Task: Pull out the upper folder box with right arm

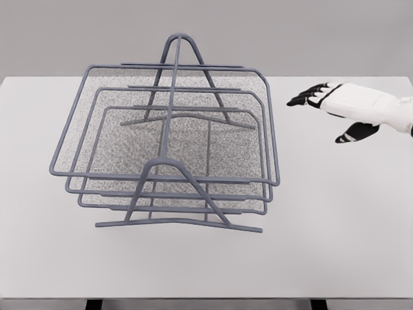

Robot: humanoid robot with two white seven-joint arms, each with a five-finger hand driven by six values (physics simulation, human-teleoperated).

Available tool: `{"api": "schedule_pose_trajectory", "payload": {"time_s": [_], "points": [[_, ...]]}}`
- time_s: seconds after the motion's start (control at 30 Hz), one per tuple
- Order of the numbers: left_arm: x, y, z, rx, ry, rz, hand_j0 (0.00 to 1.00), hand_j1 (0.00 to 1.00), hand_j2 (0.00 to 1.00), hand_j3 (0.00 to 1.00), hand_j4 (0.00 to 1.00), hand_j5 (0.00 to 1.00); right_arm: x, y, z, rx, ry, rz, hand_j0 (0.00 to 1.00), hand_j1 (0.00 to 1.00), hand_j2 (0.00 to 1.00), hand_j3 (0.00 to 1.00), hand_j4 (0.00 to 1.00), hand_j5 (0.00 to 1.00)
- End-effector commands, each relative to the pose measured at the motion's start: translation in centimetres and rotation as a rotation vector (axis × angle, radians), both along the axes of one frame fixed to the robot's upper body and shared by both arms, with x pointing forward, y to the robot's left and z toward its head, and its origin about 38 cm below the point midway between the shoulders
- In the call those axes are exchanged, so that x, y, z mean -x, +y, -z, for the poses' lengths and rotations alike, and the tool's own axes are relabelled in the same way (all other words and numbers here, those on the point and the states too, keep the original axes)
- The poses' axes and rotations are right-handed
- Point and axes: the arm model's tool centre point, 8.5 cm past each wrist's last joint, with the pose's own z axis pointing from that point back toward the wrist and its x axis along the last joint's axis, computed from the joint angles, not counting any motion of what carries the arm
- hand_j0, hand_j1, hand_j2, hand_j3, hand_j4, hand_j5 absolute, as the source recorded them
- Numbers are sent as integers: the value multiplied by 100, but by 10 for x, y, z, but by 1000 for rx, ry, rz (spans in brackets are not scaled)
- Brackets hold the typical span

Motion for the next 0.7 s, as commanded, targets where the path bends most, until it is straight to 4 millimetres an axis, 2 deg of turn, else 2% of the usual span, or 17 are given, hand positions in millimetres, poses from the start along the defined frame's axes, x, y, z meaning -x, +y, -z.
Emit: {"api": "schedule_pose_trajectory", "payload": {"time_s": [0.0,0.07,0.17,0.23,0.3,0.37,0.43,0.5,0.57,0.67], "points": [[0,0,0,0,1,0,100,100,100,100,100,100,-1,1,-6,-8,-28,-9,100,100,100,100,100,100],[0,0,0,0,1,0,100,100,100,100,100,100,-3,4,-32,-79,-128,-46,100,100,100,100,100,100],[0,0,0,0,1,0,100,100,100,100,100,100,-5,38,-35,-143,-166,-148,100,100,100,100,100,100],[0,0,0,0,1,0,100,100,100,100,100,100,-4,65,-21,-137,-134,-228,100,100,100,100,100,100],[0,0,0,0,0,1,100,100,100,100,100,100,-6,72,-32,-127,-161,-260,100,100,100,100,100,100],[1,0,0,0,1,0,100,100,100,100,100,100,-3,89,-12,-126,-106,-298,100,100,100,100,100,100],[1,0,0,0,3,0,100,100,100,100,100,100,-2,86,-6,-116,-91,-291,100,100,100,100,100,100],[0,0,0,0,1,0,100,100,100,100,100,100,0,90,2,-118,-70,-301,100,100,100,100,100,100],[0,0,0,0,1,0,100,100,100,100,100,100,4,77,8,-87,-55,-293,100,100,100,100,100,100],[0,0,0,0,0,1,100,100,100,100,100,100,9,70,17,-75,-36,-293,100,100,100,100,100,100]]}}
